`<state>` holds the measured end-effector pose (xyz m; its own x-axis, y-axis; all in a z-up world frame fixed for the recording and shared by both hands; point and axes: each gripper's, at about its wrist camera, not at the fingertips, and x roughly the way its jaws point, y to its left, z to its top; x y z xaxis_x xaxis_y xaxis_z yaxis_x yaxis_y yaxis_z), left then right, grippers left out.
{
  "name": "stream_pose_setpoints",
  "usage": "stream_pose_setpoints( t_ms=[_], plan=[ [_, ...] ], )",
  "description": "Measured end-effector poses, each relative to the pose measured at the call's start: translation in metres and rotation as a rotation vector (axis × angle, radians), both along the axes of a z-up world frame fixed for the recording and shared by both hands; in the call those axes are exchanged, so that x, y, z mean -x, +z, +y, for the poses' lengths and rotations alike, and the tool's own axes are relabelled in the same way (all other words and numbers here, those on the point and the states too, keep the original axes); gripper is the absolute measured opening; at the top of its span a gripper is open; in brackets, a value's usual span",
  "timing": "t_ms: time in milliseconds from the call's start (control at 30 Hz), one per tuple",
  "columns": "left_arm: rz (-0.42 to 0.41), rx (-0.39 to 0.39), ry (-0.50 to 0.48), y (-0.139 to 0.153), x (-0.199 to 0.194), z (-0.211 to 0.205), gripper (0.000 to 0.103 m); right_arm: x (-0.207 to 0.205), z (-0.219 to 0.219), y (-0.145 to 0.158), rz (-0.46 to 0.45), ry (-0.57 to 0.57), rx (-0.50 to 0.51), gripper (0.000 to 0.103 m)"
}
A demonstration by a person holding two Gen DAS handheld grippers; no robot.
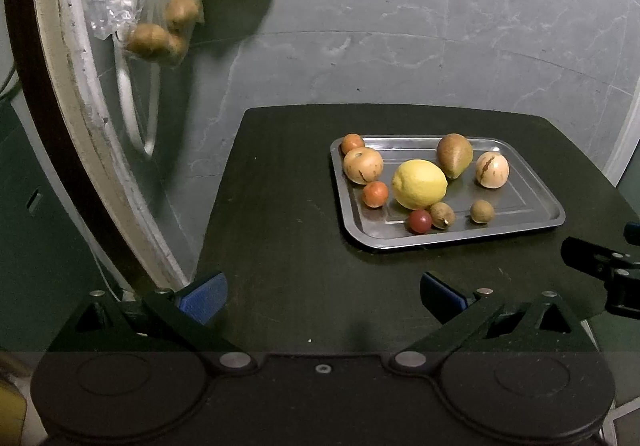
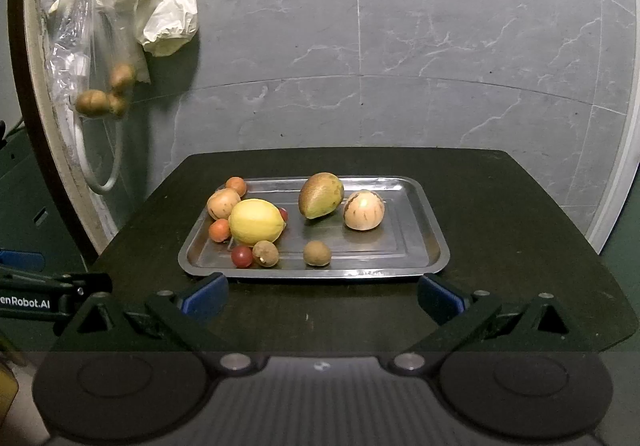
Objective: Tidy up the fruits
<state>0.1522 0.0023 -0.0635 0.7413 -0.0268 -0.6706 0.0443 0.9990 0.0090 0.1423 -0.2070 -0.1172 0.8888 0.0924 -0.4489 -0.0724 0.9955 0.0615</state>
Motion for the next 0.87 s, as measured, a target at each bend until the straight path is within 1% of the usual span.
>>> stream_pose_setpoints(
  t_ms=[433,867],
  plan=[
    [0.016,0.005,-0.009,-0.004,-0.006,0.004,0.102,-0.002,0.0,-0.002,0.008,-0.002,-0.002,0.103],
    [0.031,0.002,-0.02,-0.008,-0.016,0.004,0.102,-0.012,0.004,-0.004,0.027,-0.012,-0.005,0.103]
  ],
)
